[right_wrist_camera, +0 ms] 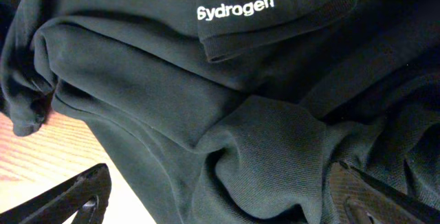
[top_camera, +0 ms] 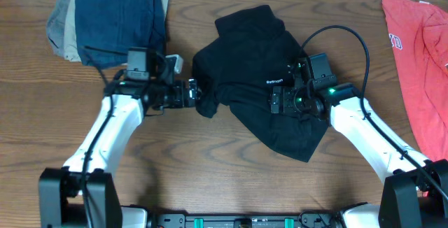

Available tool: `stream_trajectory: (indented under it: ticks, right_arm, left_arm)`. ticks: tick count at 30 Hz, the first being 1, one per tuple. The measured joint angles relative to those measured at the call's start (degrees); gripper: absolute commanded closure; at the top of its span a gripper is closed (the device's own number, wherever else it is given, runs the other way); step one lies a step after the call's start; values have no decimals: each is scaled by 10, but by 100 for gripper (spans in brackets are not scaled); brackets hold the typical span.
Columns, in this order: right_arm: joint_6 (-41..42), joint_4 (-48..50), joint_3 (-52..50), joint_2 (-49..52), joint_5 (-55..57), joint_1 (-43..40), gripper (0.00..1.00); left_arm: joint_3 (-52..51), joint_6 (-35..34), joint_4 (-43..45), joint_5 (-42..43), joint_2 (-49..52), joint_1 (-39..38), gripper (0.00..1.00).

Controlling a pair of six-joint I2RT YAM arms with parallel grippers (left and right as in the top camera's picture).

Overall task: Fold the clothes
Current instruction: 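Reach the left gripper to the black shirt's left sleeve and grasp it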

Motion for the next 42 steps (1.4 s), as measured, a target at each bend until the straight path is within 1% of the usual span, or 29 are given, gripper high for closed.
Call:
stream_trajectory:
  ticks: [3,4,5,9,12,14,17,24,34,35,37,42]
  right_arm:
    - [0,0,0,0,0,0,1]
    - [0,0,0,0,0,0,1]
    - [0,0,0,0,0,0,1]
    - [0,0,0,0,0,0,1]
    - [0,0,0,0,0,0,1]
    - [0,0,0,0,0,0,1]
    - [0,0,0,0,0,0,1]
    - [0,0,0,0,0,0,1]
    - [0,0,0,0,0,0,1]
    - [0,0,0,0,0,0,1]
    - [0,0,0,0,0,0,1]
    - [0,0,0,0,0,0,1]
  left_arm:
    - [0,-10,18,-63,5,-43,2]
    - [0,-13,28,-108,5,-71,2]
    - [0,-14,33,-128,6,-83,2]
    - [0,-27,68,-256,10,-148,2]
    - [0,-36,100,-317,11,-161,2]
    - [0,-41,114,-339,11,-160,2]
    - [0,-45,129,-361,11,-160,7]
    - [0,-45,145,-354,32,-160,7]
    - [0,-45,157,-339,122,-160,7]
    - [0,-45,158,-339,125,-160,8]
    - [0,-47,160,-337,127,-160,16]
    - [0,-52,165,-333,127,-160,48]
